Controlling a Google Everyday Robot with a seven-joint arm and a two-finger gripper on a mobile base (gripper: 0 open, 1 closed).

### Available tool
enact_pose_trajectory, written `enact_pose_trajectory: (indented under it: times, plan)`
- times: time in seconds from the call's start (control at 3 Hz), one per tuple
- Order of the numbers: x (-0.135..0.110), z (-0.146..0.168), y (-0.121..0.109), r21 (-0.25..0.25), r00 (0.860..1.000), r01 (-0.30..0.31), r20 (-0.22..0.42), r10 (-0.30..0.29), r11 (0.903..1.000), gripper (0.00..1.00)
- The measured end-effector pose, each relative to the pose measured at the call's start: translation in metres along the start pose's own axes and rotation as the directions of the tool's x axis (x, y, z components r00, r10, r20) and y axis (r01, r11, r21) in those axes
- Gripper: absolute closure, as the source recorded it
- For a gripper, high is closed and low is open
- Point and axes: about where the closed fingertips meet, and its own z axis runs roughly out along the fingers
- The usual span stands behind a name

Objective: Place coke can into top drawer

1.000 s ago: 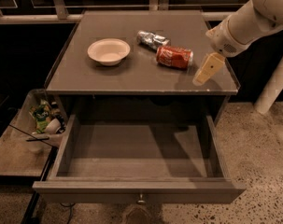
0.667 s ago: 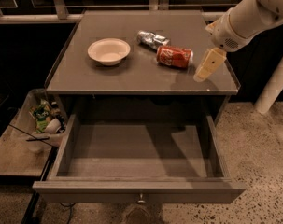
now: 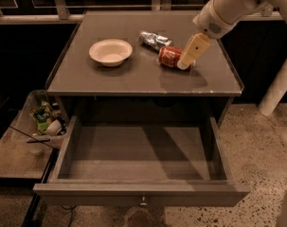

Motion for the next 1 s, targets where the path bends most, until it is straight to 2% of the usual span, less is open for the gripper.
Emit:
enact_pose_trajectory:
  times: [0.33,0.67,1.0]
  plan:
    - [-0.017,0.018,-0.005,-0.022,0.999,-0.034,0.021,0.034,0.9992,0.00]
    - [-0.023,0.042,-0.005,-0.039,0.998,-0.062,0.020,0.063,0.9973,0.00]
    - [-0.016,0.067,-0.006,-0.032,0.996,-0.090,-0.005,0.090,0.9954,0.00]
